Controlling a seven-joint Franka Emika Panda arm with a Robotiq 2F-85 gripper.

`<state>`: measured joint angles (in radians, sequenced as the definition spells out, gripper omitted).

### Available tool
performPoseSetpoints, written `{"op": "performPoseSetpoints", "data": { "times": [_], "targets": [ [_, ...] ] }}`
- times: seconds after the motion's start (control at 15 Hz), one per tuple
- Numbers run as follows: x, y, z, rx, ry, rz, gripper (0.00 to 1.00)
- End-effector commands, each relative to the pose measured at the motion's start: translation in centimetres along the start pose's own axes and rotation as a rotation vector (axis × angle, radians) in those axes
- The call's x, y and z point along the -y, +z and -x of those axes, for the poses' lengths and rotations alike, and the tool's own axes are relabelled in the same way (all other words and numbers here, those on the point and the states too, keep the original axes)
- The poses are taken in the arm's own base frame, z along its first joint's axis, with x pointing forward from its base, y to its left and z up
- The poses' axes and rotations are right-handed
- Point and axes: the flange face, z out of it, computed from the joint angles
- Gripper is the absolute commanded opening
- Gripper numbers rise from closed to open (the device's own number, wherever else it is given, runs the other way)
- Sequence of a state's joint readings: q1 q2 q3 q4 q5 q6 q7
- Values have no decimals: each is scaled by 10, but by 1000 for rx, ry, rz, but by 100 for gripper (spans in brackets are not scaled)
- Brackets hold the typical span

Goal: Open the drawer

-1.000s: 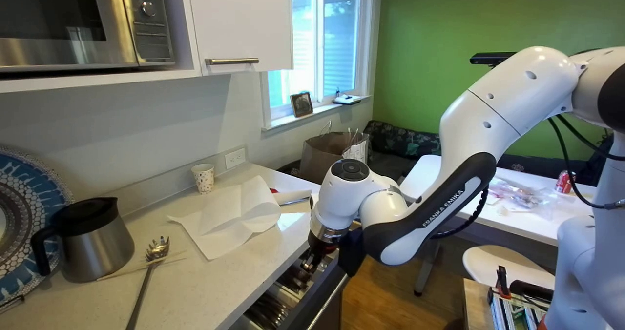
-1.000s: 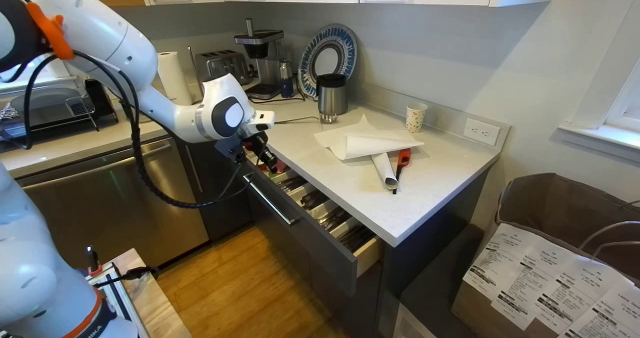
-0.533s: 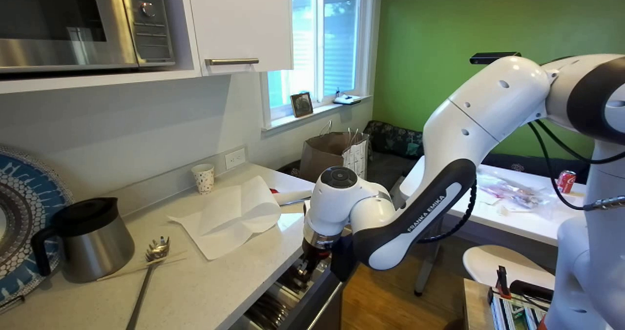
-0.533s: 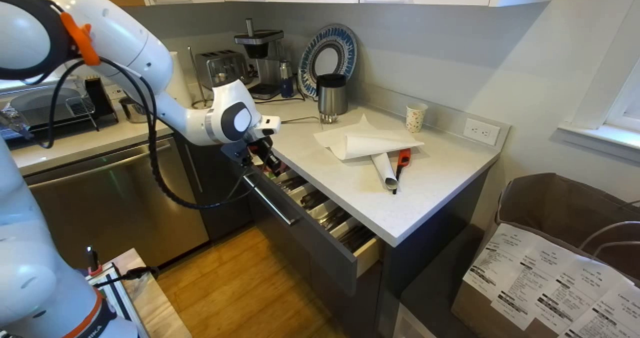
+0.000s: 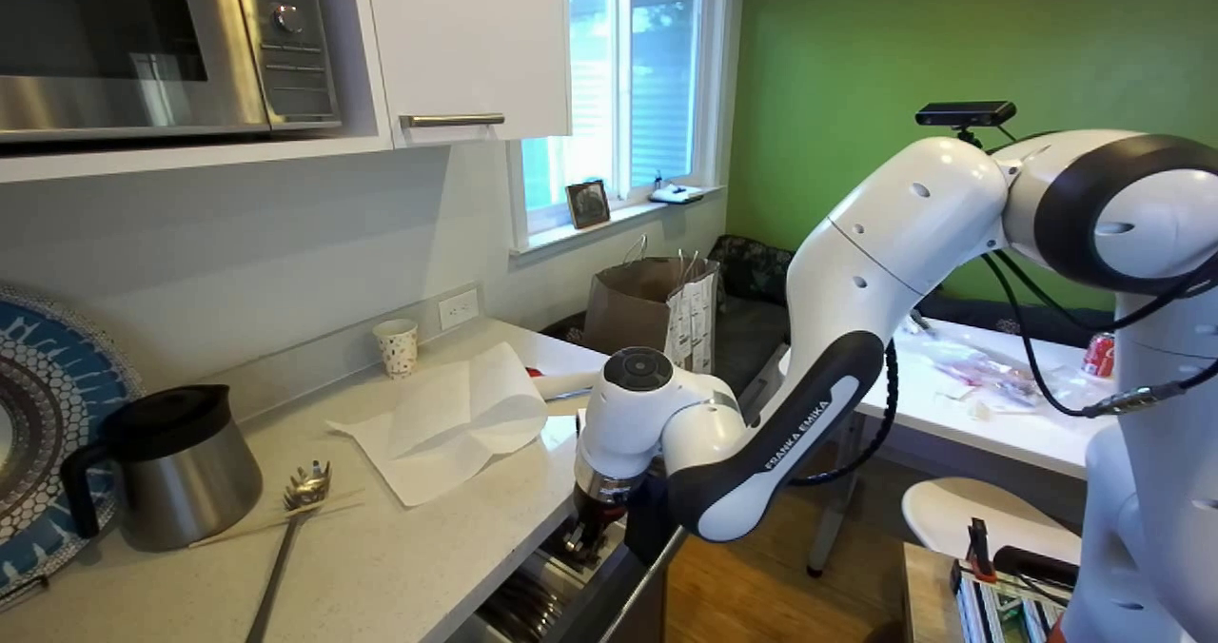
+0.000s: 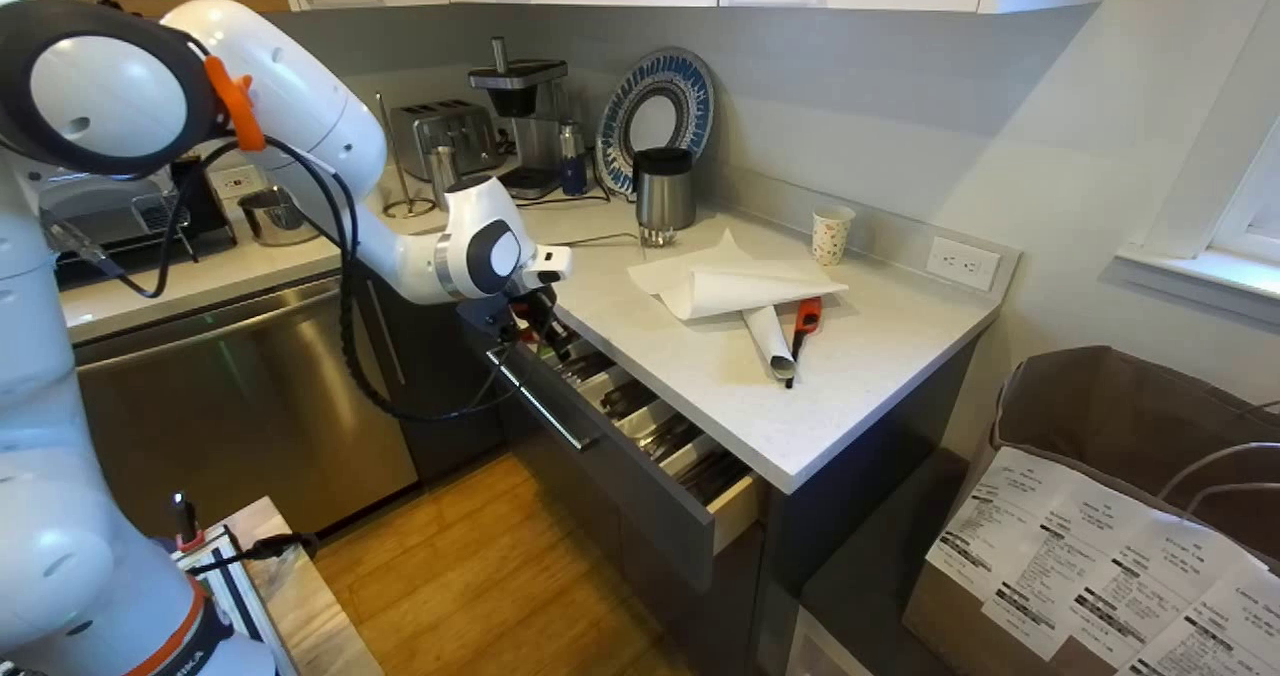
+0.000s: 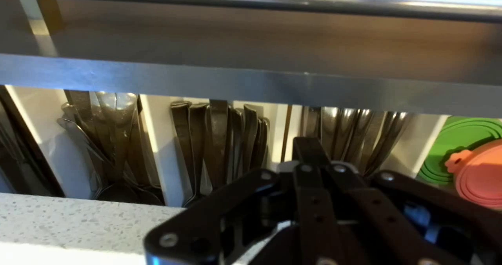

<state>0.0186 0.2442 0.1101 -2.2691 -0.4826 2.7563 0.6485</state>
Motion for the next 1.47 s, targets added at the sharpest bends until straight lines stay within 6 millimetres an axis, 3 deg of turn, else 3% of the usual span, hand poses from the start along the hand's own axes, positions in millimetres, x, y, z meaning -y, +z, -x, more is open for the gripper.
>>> {"op": "performPoseSetpoints", "data": {
  "times": [0.0, 0.47, 0.87, 1.4],
  "targets": [
    [6, 16, -6, -8, 1, 4, 0],
    [13, 36, -2, 70, 4, -30, 0],
    [25, 33, 9, 178, -16, -148, 0],
    [44, 37, 35, 498, -139, -336, 0]
  ]
}}
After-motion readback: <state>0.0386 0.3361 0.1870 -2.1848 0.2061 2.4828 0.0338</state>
